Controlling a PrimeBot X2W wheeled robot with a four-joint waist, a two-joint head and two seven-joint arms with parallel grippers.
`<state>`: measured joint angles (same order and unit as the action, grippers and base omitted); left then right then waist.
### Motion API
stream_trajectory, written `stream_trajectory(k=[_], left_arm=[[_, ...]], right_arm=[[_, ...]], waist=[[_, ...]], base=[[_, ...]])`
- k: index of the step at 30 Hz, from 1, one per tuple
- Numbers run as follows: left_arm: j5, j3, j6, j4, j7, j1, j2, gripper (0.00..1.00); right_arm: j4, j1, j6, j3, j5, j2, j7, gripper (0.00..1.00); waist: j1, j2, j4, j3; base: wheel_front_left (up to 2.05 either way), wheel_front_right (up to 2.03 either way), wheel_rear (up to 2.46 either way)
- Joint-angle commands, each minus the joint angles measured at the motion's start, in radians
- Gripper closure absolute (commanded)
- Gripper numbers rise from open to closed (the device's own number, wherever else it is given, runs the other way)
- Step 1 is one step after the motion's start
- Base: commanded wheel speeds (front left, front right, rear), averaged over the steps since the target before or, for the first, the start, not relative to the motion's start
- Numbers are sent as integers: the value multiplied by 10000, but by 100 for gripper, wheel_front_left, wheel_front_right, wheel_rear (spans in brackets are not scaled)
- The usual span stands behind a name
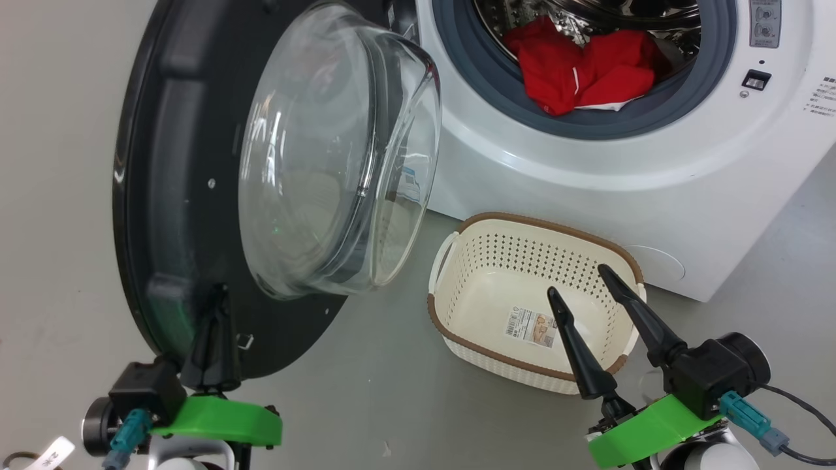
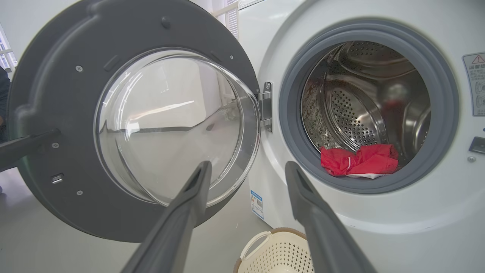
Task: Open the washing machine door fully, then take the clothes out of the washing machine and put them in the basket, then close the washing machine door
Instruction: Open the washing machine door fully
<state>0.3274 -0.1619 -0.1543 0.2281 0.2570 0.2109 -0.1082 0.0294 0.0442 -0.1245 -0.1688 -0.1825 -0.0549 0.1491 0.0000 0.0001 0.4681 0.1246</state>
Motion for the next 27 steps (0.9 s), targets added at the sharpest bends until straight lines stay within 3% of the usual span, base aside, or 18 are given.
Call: stream_trajectory(k=[1,27], left_arm=[[79,628,-16,-27,43,319,-244,100],[-402,2806,957,1514,47,1946,-166,100]], right_arm=[[339,3,-62,-200,128,47,-58,0],[674,105,-62,-230,481,47,-457,0]], waist=[[0,-1,8,-15],[0,-1,-185,394]], base=[[0,0,0],[0,0,0]])
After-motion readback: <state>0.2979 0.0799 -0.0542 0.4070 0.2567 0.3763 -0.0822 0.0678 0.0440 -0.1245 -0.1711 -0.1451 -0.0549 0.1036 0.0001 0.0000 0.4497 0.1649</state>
